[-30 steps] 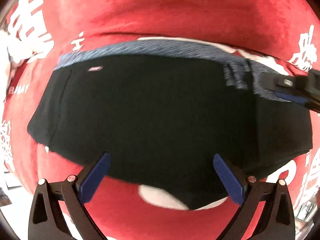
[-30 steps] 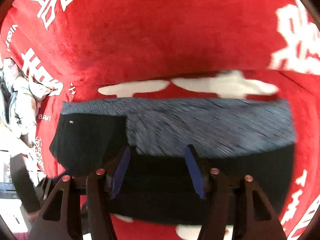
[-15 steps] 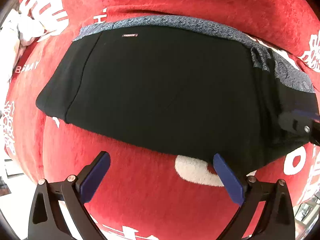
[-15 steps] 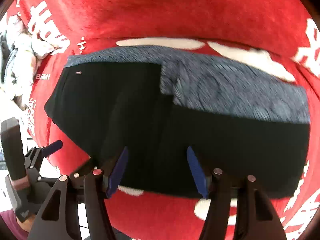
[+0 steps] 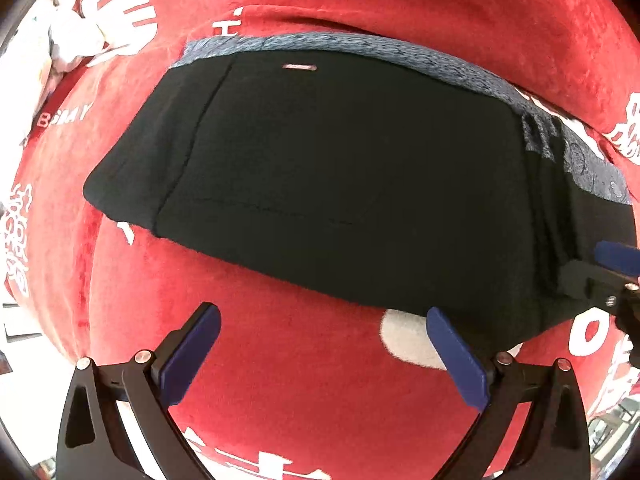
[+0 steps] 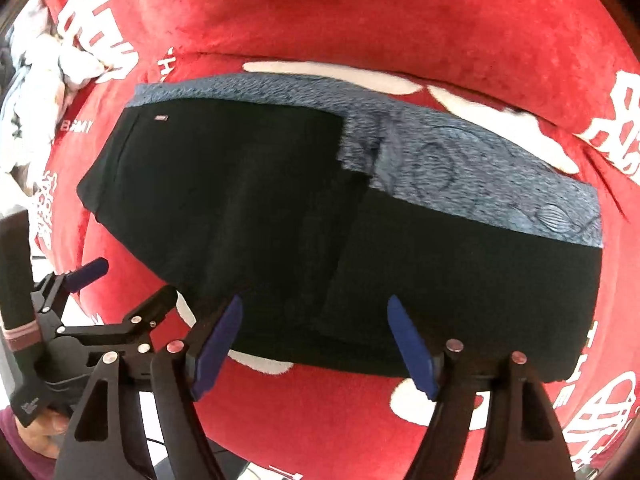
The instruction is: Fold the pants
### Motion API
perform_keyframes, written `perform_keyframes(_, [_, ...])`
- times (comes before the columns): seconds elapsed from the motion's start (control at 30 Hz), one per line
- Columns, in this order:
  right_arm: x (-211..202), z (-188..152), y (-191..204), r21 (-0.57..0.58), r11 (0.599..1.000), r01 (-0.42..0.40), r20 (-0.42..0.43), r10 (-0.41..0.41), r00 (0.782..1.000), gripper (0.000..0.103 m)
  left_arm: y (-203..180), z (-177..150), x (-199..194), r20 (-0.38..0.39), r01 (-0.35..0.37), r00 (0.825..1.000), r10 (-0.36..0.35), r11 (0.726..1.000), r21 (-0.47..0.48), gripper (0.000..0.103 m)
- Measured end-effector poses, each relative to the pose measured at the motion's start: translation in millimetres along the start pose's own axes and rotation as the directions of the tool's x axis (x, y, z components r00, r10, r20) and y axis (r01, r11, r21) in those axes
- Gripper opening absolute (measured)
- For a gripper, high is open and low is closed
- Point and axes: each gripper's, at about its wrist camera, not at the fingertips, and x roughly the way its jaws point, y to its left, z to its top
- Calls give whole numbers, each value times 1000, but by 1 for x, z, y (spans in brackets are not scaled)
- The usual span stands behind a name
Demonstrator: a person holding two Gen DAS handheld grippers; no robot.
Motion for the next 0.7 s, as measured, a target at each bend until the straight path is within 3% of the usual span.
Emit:
perform_keyframes(0.17, [18, 0, 7, 4, 999, 39, -29, -39, 999, 82, 25, 1, -3, -4, 12, 1000, -12, 1000, -20, 103])
perform_keyframes(0.3, [21, -1, 11, -9, 999, 49, -35, -50, 998, 89, 59, 11, -1, 9, 63, 998, -63, 995, -80, 103])
perform_keyframes(0.4, [23, 0, 15, -22, 998, 57, -48, -58, 997, 93, 99, 20, -5, 56, 171, 985, -164, 967, -186, 103])
perform_keyframes(0.57, [26, 1, 12, -4, 999, 53, -48, -53, 997, 94, 152, 35, 4, 86, 207, 978, -190, 936, -285, 103])
perform_keyframes(0.7, [27, -1, 13, -8, 998, 63, -50, -63, 997, 95, 171, 41, 16, 121, 319, 948, -296, 881, -348, 103])
